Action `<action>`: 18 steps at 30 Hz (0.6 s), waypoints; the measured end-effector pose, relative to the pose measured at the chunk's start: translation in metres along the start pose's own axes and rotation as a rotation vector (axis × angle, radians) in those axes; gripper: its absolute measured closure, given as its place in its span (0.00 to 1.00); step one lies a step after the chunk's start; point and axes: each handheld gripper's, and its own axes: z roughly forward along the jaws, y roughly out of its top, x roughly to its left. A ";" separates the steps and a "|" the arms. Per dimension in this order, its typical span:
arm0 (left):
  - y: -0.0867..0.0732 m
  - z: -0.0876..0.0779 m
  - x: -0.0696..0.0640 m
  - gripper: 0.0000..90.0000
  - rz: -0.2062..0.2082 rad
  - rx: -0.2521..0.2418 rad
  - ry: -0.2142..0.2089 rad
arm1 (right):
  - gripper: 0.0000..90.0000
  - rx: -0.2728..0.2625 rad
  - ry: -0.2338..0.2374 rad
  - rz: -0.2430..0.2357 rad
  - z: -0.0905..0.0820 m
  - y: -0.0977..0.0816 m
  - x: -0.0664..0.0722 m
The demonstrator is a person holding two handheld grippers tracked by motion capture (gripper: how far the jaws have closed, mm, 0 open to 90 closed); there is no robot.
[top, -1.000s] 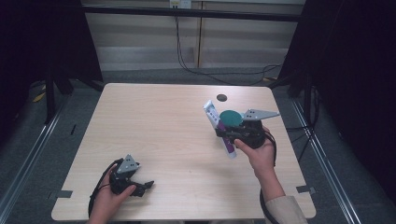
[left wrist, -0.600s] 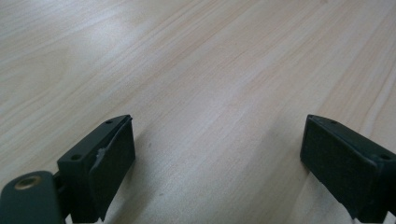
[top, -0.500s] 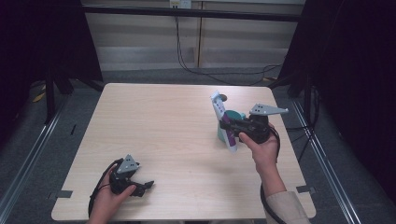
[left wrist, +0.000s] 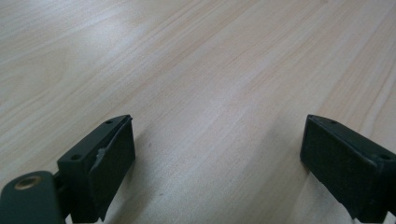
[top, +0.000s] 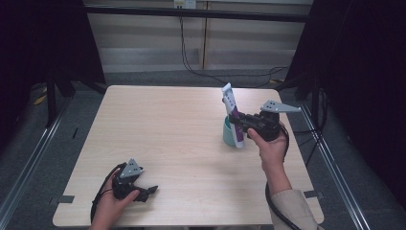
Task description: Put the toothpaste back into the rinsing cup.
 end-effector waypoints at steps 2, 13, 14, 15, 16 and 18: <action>0.000 0.000 0.000 0.11 0.001 0.002 0.000 | 0.81 -0.008 -0.005 0.000 0.000 0.001 -0.001; 0.000 0.000 0.000 0.11 0.000 0.001 0.000 | 0.81 -0.041 -0.065 0.002 0.000 0.007 -0.008; 0.000 0.000 0.000 0.11 0.000 0.001 0.000 | 0.82 -0.043 -0.065 0.003 0.000 0.008 -0.008; 0.000 0.000 0.000 0.11 0.000 0.001 0.000 | 0.82 -0.046 -0.069 0.009 0.001 0.008 -0.009; 0.000 0.000 0.000 0.11 0.000 0.001 0.000 | 0.82 -0.048 -0.072 0.009 0.001 0.009 -0.009; 0.000 0.000 0.000 0.11 0.000 0.000 0.000 | 0.82 -0.052 -0.076 0.012 0.001 0.009 -0.011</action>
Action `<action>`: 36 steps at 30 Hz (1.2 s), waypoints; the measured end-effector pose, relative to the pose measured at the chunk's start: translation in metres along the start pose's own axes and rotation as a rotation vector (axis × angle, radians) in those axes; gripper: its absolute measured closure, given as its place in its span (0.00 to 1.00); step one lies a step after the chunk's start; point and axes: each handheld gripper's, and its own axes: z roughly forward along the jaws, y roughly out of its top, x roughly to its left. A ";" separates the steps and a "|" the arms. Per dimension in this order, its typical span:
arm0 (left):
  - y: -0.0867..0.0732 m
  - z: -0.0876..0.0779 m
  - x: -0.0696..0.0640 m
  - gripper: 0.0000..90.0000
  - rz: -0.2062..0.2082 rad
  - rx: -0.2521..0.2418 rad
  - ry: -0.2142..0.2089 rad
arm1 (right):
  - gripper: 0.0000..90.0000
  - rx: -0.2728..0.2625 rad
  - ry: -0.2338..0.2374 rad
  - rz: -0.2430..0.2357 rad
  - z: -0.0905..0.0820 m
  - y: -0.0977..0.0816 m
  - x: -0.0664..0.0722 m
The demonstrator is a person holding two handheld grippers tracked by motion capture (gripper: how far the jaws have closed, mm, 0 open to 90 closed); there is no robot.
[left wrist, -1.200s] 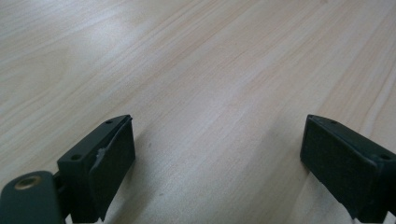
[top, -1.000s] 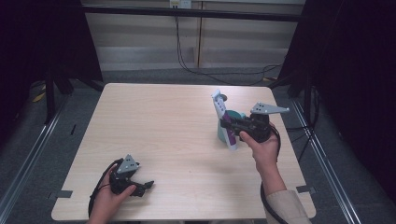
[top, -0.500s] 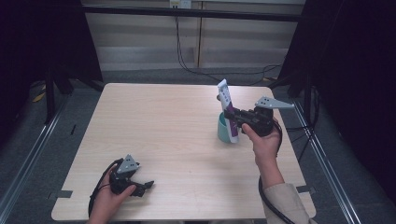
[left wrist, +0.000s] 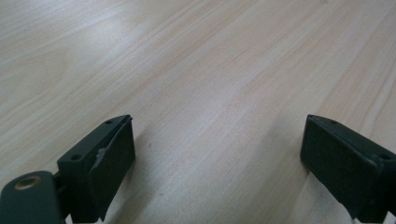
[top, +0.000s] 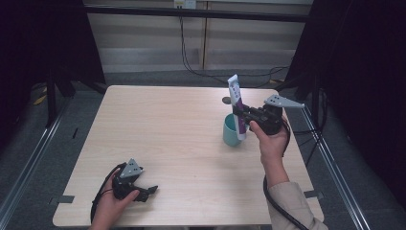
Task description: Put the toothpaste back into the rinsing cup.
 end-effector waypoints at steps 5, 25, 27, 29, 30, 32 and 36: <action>0.000 0.000 0.000 0.11 0.001 0.001 0.000 | 0.82 -0.006 -0.012 0.002 0.004 0.001 -0.003; 0.000 0.000 -0.001 0.11 -0.008 -0.007 0.001 | 0.82 -0.020 -0.038 0.011 0.018 0.009 -0.017; 0.000 0.001 -0.001 0.11 -0.008 -0.008 0.001 | 0.82 -0.023 -0.042 0.009 0.019 0.009 -0.018; 0.000 0.001 0.000 0.11 -0.006 -0.008 0.002 | 0.82 -0.025 -0.042 0.010 0.021 0.009 -0.020; 0.000 0.001 0.000 0.11 -0.006 -0.008 0.002 | 0.82 -0.022 -0.045 0.010 0.021 0.009 -0.021; 0.000 0.000 0.000 0.11 -0.006 -0.008 -0.002 | 0.82 -0.023 -0.048 0.007 0.023 0.009 -0.022; 0.000 0.000 0.000 0.11 -0.005 -0.008 -0.002 | 0.82 -0.026 -0.052 0.006 0.025 0.010 -0.024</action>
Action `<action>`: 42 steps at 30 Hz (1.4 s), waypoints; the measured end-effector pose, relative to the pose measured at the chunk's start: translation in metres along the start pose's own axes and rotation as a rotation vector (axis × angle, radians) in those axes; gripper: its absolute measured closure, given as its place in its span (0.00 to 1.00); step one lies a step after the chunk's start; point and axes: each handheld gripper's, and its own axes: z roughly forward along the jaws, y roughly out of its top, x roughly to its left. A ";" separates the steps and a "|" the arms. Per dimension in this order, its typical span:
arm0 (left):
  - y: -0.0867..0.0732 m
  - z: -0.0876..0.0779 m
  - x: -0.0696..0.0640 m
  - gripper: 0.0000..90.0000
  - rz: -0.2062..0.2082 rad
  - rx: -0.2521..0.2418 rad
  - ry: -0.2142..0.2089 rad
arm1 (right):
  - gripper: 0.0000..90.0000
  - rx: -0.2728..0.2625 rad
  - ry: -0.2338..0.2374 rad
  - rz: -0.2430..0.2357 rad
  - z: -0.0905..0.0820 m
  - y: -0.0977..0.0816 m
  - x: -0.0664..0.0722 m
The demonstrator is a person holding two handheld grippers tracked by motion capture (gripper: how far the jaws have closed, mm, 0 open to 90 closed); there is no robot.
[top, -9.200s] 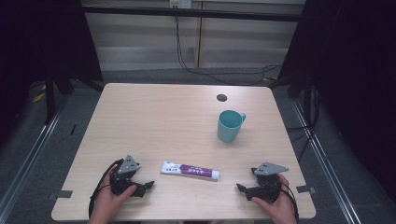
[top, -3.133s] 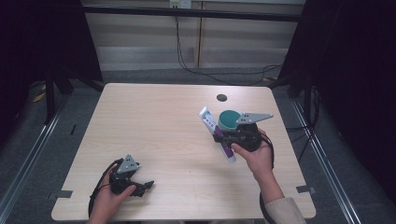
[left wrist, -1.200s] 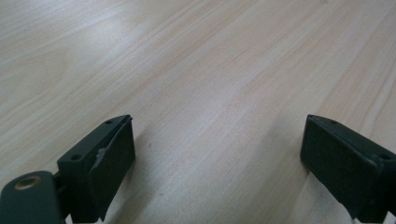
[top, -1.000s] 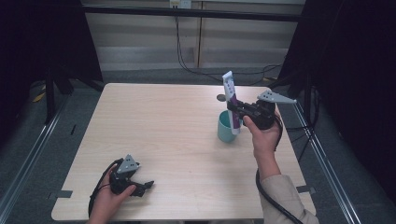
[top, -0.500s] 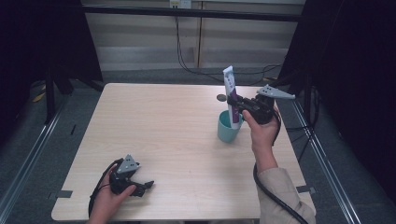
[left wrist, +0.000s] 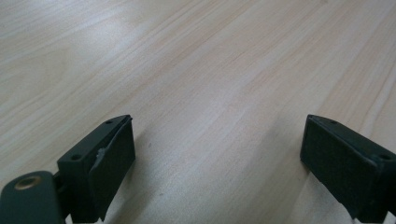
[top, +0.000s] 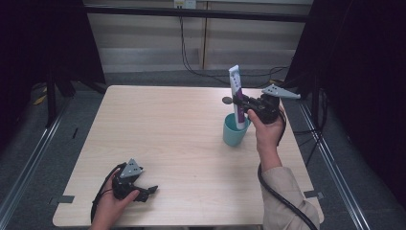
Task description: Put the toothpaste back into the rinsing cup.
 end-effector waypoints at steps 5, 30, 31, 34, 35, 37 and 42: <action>0.000 0.000 0.000 0.11 0.002 0.002 -0.001 | 0.82 0.006 -0.010 -0.005 0.003 0.001 -0.004; 0.000 -0.001 0.000 0.11 0.009 0.011 0.000 | 0.82 0.015 -0.063 0.003 0.022 -0.020 -0.023; 0.000 -0.001 0.000 0.11 0.010 0.011 0.001 | 0.82 0.016 -0.062 0.000 0.023 -0.022 -0.023; 0.000 -0.001 0.000 0.11 0.011 0.014 0.002 | 0.82 0.026 -0.065 -0.002 0.025 -0.027 -0.024; 0.000 -0.001 0.000 0.11 0.011 0.014 0.003 | 0.82 0.027 -0.068 -0.002 0.025 -0.027 -0.024; 0.000 -0.001 0.000 0.11 0.011 0.014 0.002 | 0.82 0.024 -0.068 0.002 0.027 -0.029 -0.025; 0.000 -0.001 0.000 0.11 0.011 0.014 0.003 | 0.81 0.032 -0.078 0.011 0.029 -0.035 -0.027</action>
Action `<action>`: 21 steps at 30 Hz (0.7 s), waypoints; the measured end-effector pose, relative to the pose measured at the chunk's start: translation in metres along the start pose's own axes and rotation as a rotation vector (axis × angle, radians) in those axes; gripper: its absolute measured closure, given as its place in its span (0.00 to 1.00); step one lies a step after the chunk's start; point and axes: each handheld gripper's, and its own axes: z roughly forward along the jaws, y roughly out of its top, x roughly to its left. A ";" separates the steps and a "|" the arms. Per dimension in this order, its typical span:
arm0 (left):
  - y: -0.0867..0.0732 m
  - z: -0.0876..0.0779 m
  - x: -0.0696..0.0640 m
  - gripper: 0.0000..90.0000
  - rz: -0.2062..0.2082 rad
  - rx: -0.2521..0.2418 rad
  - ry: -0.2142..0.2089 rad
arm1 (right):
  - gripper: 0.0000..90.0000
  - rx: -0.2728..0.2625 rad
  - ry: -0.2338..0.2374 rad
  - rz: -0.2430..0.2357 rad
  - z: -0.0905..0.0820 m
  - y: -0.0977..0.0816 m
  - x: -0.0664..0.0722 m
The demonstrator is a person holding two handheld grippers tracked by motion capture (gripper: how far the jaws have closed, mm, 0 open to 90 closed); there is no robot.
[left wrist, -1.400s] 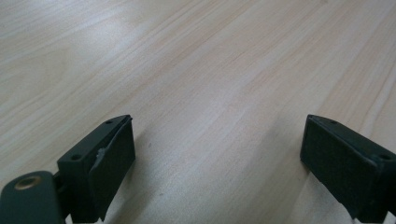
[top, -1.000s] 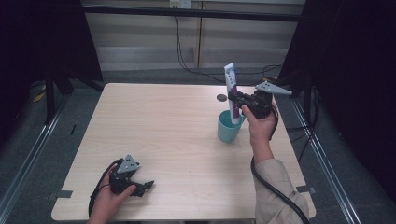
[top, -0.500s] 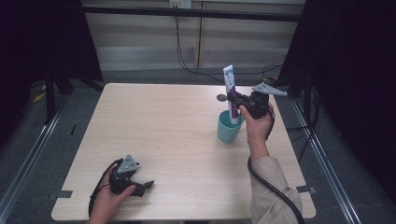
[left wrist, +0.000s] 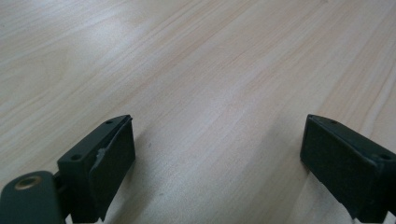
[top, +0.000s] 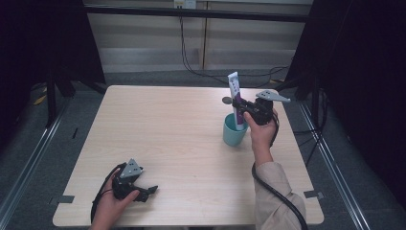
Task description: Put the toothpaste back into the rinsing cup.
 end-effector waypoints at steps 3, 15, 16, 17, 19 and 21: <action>0.000 0.000 0.000 0.11 0.000 0.000 0.000 | 0.81 0.008 -0.009 -0.005 0.001 -0.004 0.000; 0.000 0.000 0.000 0.11 0.001 0.000 0.000 | 0.81 0.030 -0.020 -0.001 0.003 -0.020 0.000; 0.000 0.000 0.000 0.11 0.001 0.000 0.000 | 0.81 0.031 -0.023 -0.004 0.003 -0.021 0.000; 0.000 0.000 0.000 0.11 0.000 0.000 0.000 | 0.81 0.029 -0.019 -0.002 0.003 -0.022 0.000; 0.000 0.000 0.000 0.11 -0.001 -0.002 -0.002 | 0.81 0.029 -0.020 -0.004 0.003 -0.024 0.001; 0.000 0.000 0.000 0.11 0.000 0.000 0.000 | 0.80 0.031 -0.028 -0.007 0.004 -0.026 0.001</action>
